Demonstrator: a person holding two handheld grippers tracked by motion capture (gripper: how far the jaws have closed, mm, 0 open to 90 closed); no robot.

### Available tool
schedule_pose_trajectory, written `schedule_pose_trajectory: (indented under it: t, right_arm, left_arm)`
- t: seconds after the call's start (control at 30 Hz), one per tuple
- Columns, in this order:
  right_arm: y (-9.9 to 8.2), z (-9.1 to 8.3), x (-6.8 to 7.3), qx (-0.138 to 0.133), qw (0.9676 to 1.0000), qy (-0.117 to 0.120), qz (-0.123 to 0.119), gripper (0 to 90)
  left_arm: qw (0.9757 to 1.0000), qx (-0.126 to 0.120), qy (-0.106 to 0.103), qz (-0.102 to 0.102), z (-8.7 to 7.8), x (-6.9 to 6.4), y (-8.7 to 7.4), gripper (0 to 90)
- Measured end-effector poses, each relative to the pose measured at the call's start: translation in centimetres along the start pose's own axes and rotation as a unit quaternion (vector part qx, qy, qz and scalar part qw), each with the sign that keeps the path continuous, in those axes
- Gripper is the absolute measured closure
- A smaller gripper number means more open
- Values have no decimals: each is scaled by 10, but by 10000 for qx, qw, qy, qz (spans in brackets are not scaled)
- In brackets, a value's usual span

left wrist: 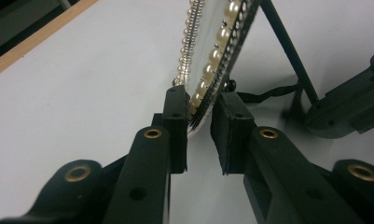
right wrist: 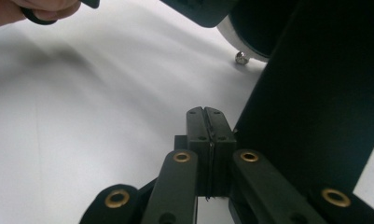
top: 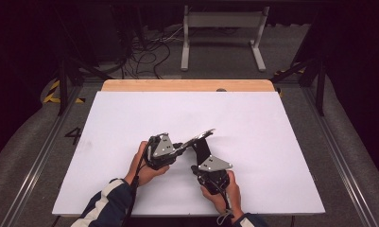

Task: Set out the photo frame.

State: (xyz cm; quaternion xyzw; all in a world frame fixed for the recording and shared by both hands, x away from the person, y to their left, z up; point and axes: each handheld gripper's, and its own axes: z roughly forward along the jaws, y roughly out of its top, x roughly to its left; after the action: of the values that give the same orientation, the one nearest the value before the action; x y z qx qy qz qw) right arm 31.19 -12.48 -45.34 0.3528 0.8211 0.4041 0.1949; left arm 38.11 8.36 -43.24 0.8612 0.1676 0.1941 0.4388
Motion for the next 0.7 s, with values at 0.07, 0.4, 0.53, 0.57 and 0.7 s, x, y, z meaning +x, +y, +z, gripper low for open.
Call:
schedule_pose_trajectory:
  t: [0.07,0.4,0.53,0.57,0.7]
  right_arm:
    - [-2,2,1,58,10000,12,-7,900]
    - [-3,5,3,38,10000,-8,-52,900]
    - [-2,7,5,-14,10000,-15,-53,900]
    - [-1,7,6,-38,10000,-30,-56,900]
    - [-2,9,7,-56,10000,-61,-49,900]
  left_arm:
    - [10000,-28,-15,-91,2,1,-1,755]
    - [9998,-52,90,-178,16,4,-4,669]
    - [9995,-150,-46,-266,17,6,-5,650]
    - [9994,-177,-103,-272,17,6,-5,655]
    - [9994,-202,-154,-231,17,5,-5,719]
